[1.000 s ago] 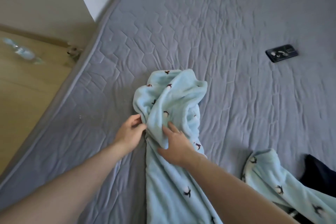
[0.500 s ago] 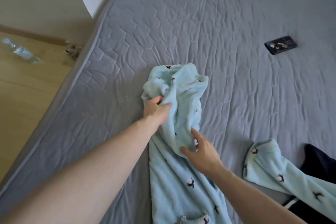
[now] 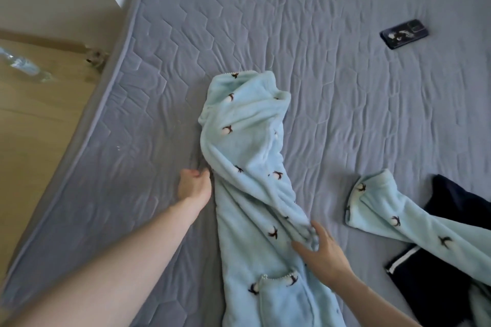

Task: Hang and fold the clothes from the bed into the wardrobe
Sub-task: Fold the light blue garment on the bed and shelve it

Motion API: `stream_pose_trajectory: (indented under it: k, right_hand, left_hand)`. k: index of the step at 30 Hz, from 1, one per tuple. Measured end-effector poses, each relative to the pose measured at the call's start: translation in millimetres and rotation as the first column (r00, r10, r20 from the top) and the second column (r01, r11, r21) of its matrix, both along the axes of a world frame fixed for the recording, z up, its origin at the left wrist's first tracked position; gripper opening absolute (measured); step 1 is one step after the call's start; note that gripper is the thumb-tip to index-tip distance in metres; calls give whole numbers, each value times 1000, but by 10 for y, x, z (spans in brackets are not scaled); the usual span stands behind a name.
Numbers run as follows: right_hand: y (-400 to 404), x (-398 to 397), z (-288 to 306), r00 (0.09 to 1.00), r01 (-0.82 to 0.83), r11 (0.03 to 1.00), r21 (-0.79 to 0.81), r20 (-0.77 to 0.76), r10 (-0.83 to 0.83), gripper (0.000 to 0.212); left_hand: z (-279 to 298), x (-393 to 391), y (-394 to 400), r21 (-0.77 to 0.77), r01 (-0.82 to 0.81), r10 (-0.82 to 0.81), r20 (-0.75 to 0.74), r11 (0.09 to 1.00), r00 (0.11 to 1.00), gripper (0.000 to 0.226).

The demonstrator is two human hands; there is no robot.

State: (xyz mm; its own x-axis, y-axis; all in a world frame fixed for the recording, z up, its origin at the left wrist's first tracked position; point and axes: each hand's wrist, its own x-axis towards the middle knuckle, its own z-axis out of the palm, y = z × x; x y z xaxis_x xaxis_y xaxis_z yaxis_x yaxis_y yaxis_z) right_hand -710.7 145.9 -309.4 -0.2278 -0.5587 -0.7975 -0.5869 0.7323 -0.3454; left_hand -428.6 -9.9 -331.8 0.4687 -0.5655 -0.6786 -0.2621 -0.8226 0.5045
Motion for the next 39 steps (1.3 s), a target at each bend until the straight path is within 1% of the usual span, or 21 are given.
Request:
stream_pose_trajectory:
  k: [1, 3, 5, 6, 7, 9, 10, 11, 13, 16, 20, 22, 24, 27, 28, 31, 33, 36, 39]
  right_hand:
    - [166, -42, -22, 999, 36, 997, 66, 9, -37, 82]
    - [510, -108, -52, 994, 100, 977, 189, 20, -106, 91]
    - [827, -142, -68, 993, 111, 959, 262, 15, -119, 103]
    - [955, -151, -71, 993, 106, 956, 274, 14, -114, 105]
    - [1056, -152, -79, 993, 106, 956, 274, 17, -115, 101]
    - [1195, -132, -78, 990, 127, 957, 259, 27, -139, 79]
    - [1237, -113, -75, 986, 147, 954, 261, 36, -161, 67]
    - [1270, -78, -76, 982, 165, 949, 269, 44, -183, 57]
    - [1322, -8, -69, 976, 186, 944, 272, 59, -209, 45]
    - [1390, 93, -28, 962, 217, 938, 270, 101, -252, 41]
    - [1485, 192, 105, 929, 266, 904, 336, 161, -333, 48]
    - [1519, 232, 166, 918, 280, 892, 355, 172, -357, 51]
    - [1542, 271, 248, 909, 281, 885, 372, 192, -370, 43]
    - [1506, 336, 387, 913, 248, 874, 419, 202, -355, 23]
    - [1487, 360, 428, 917, 242, 876, 416, 197, -347, 22]
    - [1387, 388, 490, 924, 264, 894, 361, 173, -342, 27]
    - [1303, 375, 512, 910, 313, 886, 341, 159, -383, 41]
    - [1133, 307, 564, 880, 391, 860, 329, 140, -454, 63]
    - [809, 224, 707, 869, 428, 854, 296, 125, -479, 84]
  left_hand:
    - [-23, 13, 248, 33, 57, -56, -20, 998, 998, 34]
    - [-30, 32, 806, 155, 171, -158, -91, 973, 983, 36]
    - [-16, 31, 1349, 296, 259, -221, -156, 919, 963, 40]
    - [13, 16, 1591, 358, 296, -237, -202, 885, 950, 42]
    - [57, -6, 1814, 413, 334, -243, -259, 847, 935, 45]
    - [165, -69, 2188, 485, 413, -242, -377, 771, 894, 47]
    - [204, -101, 2337, 490, 440, -240, -419, 752, 876, 46]
    - [230, -128, 2470, 479, 450, -232, -446, 754, 864, 46]
    - [279, -179, 2658, 443, 452, -234, -463, 774, 855, 44]
    - [360, -171, 2776, 414, 477, -261, -478, 775, 839, 38]
    - [522, -26, 2826, 400, 450, -233, -483, 799, 844, 34]
    - [616, 75, 2824, 422, 428, -217, -461, 799, 860, 37]
    - [695, 162, 2821, 441, 435, -218, -461, 785, 860, 39]
    - [764, 247, 2754, 481, 491, -275, -451, 727, 849, 38]
    - [785, 267, 2723, 487, 506, -294, -447, 712, 845, 40]
    - [819, 277, 2589, 501, 473, -280, -413, 724, 866, 58]
    - [866, 266, 2489, 495, 438, -250, -401, 751, 881, 67]
    - [983, 206, 2314, 441, 355, -183, -386, 824, 904, 70]
    - [1093, 186, 2033, 342, 255, -134, -338, 904, 932, 70]
